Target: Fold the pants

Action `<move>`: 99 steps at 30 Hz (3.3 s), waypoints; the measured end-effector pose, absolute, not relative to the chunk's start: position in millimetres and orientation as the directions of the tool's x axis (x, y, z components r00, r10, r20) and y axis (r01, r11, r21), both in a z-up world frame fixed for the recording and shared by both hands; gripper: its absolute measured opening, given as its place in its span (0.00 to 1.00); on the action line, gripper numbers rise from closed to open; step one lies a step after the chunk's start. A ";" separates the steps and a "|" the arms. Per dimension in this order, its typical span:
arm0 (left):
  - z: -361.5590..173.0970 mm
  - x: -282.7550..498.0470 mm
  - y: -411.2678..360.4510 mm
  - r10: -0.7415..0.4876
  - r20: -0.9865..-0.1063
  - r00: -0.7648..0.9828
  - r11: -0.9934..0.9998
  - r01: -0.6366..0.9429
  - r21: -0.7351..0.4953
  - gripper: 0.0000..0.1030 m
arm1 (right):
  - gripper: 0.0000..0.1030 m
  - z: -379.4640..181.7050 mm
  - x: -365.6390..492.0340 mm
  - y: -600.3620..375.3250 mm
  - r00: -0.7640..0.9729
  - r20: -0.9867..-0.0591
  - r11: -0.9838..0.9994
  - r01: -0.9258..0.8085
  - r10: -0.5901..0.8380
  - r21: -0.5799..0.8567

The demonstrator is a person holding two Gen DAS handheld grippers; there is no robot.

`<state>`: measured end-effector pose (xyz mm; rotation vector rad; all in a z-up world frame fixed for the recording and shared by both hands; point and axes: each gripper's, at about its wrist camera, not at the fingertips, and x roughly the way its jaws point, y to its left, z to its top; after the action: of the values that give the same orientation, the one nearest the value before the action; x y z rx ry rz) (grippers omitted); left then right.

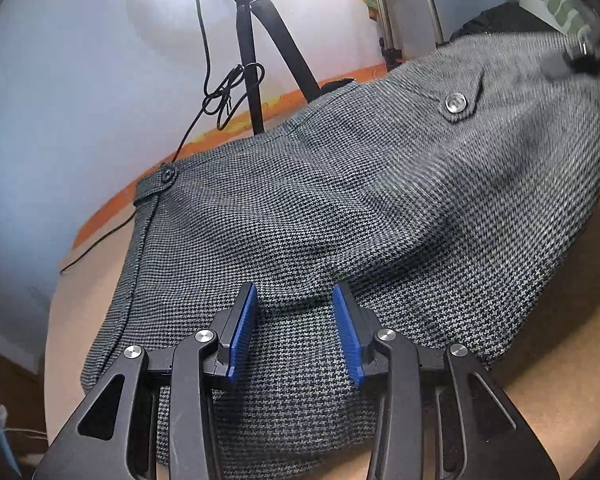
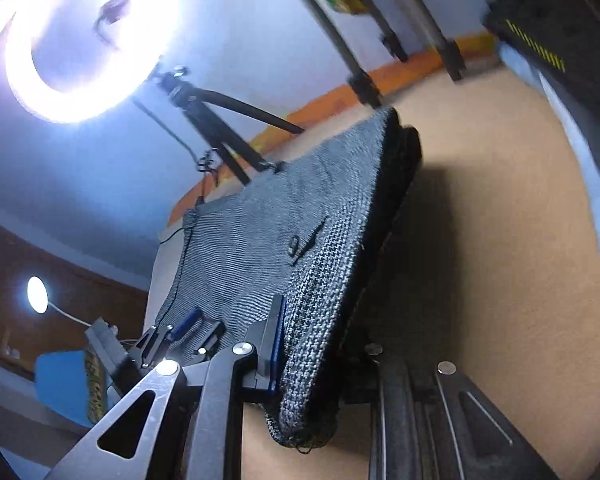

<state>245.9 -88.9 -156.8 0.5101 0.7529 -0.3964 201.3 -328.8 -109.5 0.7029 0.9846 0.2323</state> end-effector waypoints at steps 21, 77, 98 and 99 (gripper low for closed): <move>-100.8 239.4 86.9 -0.226 -0.663 0.714 0.963 0.267 -0.042 0.37 | 0.18 -12.4 253.8 -132.9 0.569 -0.740 0.933 -0.203 0.359 0.296; -136.3 289.4 78.5 -0.121 -0.761 0.637 0.975 0.219 0.029 0.46 | 0.19 -137.3 198.6 -123.8 0.436 -0.811 0.901 -0.365 0.389 0.236; -96.3 277.9 60.8 -0.132 -0.699 0.703 0.964 0.255 0.075 0.52 | 0.26 -112.9 179.1 -112.1 0.442 -0.730 0.791 -0.571 0.521 0.219; -100.5 280.3 57.7 -0.124 -0.709 0.694 0.961 0.262 0.089 0.52 | 0.24 -121.6 181.1 -103.9 0.411 -0.750 0.782 -0.582 0.518 0.222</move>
<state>280.3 57.7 -100.5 0.1891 0.7749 -0.2166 181.1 -103.9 -121.6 -0.0774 0.9142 0.6931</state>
